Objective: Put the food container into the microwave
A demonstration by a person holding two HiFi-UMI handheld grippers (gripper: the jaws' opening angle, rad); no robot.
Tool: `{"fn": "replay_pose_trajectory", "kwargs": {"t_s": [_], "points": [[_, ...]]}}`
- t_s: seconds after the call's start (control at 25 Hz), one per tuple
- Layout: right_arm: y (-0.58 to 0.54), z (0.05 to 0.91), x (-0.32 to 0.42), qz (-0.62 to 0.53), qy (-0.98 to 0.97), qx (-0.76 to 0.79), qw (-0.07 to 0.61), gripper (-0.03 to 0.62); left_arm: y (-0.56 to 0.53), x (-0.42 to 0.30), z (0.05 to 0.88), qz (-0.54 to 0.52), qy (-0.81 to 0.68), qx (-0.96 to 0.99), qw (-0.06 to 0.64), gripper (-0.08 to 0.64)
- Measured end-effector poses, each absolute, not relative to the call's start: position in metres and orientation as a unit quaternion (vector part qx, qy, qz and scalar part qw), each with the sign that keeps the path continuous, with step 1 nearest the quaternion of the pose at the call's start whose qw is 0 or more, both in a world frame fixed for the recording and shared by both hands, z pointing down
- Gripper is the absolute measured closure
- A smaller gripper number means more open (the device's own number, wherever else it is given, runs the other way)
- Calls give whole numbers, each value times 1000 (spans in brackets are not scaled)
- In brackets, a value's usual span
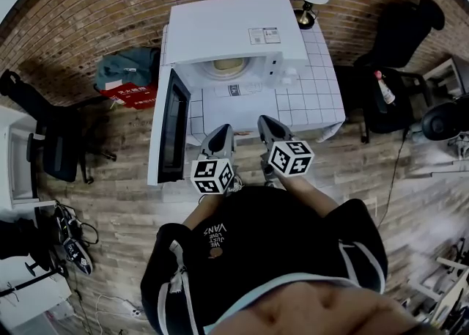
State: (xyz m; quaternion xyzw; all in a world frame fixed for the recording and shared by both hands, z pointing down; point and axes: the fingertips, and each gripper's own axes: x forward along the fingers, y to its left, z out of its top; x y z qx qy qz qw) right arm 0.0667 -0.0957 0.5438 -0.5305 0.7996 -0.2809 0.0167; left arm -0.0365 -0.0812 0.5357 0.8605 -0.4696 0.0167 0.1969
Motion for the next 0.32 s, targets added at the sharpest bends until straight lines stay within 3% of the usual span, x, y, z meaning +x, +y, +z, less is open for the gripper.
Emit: {"fn": "replay_pose_trajectory", "kwargs": {"t_s": [0.32], "points": [[-97,545,71,-279,802,-528,15,588,-81,-31,535,16,-474,859,192,549]]}}
